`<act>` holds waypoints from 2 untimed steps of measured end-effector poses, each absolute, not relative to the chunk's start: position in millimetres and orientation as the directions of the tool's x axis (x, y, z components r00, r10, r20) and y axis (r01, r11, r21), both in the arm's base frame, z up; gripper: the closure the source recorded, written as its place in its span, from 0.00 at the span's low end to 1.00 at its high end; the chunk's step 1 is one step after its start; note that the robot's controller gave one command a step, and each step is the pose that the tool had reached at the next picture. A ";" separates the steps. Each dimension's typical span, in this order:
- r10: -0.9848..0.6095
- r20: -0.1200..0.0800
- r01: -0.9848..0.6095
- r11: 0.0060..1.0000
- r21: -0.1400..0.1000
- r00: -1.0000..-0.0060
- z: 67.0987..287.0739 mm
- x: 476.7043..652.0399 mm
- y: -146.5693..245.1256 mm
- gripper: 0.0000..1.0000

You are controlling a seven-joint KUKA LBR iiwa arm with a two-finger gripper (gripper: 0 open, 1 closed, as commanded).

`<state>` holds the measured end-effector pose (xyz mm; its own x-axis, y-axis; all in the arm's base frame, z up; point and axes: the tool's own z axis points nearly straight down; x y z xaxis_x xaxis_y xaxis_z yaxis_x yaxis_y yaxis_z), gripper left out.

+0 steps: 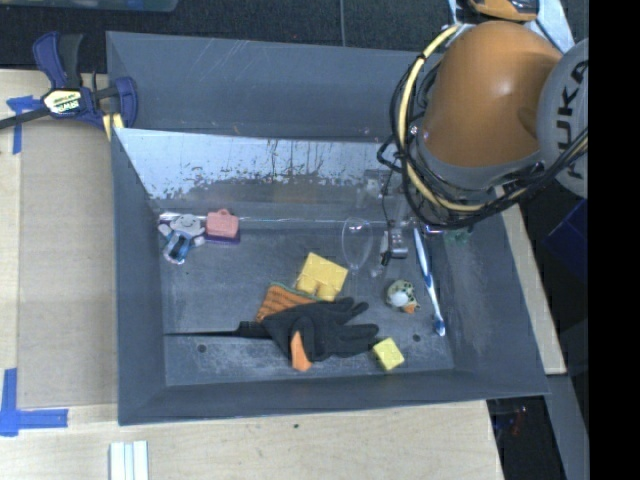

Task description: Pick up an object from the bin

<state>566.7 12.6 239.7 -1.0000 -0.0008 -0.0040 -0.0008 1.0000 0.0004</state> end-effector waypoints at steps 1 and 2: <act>0.003 -0.008 0.003 1.000 0.000 -1.000 159.6 528.8 19.5 0.00; 0.001 -0.006 0.001 1.000 0.000 -1.000 95.1 513.7 20.6 0.00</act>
Offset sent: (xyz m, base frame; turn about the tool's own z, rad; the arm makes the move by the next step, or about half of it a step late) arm -0.0306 0.0125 -0.0797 -0.0134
